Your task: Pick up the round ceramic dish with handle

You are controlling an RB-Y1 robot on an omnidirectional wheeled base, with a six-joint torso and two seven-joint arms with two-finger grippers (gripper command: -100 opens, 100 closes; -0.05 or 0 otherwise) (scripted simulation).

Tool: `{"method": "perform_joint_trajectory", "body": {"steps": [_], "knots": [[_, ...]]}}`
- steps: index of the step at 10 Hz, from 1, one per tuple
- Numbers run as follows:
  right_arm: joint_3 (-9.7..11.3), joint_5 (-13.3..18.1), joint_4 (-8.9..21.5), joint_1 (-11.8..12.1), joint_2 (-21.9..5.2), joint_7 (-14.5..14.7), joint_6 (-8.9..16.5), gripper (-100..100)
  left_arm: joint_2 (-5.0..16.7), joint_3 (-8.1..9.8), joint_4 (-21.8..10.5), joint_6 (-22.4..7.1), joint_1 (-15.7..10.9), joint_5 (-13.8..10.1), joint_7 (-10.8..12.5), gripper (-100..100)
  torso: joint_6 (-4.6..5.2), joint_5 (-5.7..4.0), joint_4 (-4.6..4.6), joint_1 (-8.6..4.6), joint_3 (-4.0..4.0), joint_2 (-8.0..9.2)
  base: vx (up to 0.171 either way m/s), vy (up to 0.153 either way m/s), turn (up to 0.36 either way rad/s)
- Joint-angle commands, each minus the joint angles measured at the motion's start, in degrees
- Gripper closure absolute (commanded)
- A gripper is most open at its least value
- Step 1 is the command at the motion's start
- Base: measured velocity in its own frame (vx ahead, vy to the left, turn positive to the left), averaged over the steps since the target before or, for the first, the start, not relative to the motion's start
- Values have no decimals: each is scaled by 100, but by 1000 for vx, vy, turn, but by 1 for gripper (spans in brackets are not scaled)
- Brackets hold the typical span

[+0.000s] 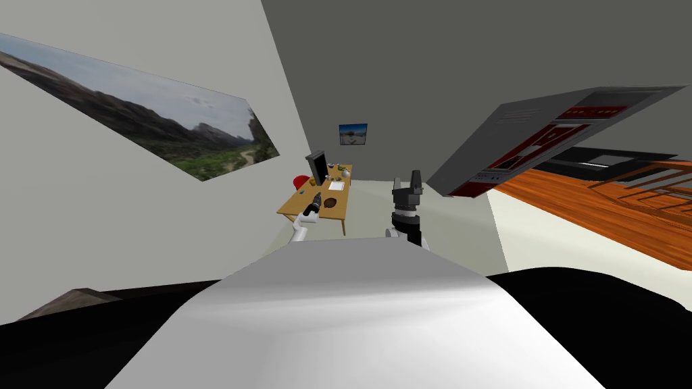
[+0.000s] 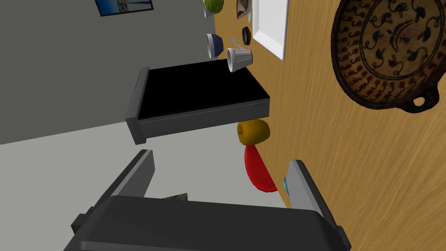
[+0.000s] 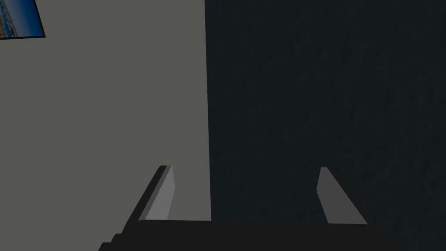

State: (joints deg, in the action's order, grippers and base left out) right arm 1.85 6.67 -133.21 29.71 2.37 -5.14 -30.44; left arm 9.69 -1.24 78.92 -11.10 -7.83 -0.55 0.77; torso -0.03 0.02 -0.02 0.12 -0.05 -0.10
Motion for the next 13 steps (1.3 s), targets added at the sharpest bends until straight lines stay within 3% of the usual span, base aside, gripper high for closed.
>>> {"method": "perform_joint_trajectory", "body": {"steps": [1, 4, 5, 7, 13], "knots": [[0, 0, 0, 0, 0, 0, 0, 0, -56, -27, -286, -286, -193, 38, 8, -100, 0, 0, 0, 0, 0, 0, 33, 33, -50], [0, 0, 0, 0, 0, 0, 0, 0, -84, -79, -751, -674, -422, 42, 41, -100, -1, 1, -2, 3, -5, -8, 46, 40, -25], [0, 0, 0, 0, 0, 0, 0, 0, -84, -79, -839, -674, -422, 42, 41, -100, -1, 1, -2, 2, -5, -8, 35, 21, -15], [0, 0, 0, 0, 0, 0, 0, 0, -131, -133, -1225, -1007, -608, 42, 80, -100, 0, -1, -1, -3, -4, -6, 50, 27, -27], [0, 0, 0, 1, 0, 0, 0, 0, -238, -211, -1737, -1432, -809, 34, 141, -100, -1, 0, -3, 0, -8, -15, 53, 29, -13]]}}
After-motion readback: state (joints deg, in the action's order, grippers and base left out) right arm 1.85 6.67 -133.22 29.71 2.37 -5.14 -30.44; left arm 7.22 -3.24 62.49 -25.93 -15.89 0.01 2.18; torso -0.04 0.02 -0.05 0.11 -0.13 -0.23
